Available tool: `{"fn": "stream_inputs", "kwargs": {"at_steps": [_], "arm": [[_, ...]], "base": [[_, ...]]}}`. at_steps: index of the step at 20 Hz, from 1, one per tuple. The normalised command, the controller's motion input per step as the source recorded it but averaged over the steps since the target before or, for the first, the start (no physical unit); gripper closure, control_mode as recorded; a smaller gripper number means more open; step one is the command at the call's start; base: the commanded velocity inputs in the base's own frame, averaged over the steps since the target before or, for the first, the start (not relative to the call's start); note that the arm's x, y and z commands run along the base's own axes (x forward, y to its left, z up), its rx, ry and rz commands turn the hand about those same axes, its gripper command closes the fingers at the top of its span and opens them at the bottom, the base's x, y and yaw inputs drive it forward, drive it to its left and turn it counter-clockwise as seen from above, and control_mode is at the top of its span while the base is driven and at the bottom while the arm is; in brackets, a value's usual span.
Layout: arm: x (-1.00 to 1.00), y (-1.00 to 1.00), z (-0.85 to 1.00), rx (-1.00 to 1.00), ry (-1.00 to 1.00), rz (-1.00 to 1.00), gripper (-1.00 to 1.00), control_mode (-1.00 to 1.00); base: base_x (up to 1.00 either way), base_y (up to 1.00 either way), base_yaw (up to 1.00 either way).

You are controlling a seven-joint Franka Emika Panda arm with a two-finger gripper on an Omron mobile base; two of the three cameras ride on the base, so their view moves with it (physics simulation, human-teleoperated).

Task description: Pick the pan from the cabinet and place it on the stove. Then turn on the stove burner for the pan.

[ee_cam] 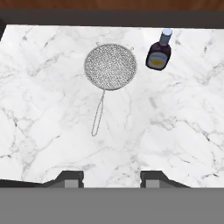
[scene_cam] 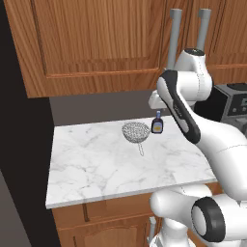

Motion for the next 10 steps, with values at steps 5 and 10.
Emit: {"fn": "stream_inputs", "kwargs": {"at_steps": [5,10], "arm": [[-0.02,-0.03,0.0,0.01,-0.01,-0.02,-1.0,-1.0],[-0.03,-0.09,-0.02,0.0,0.0,-0.08,-1.0,-1.0]], "base": [[0.0,0.0,0.0],[0.0,0.0,0.0]]}}
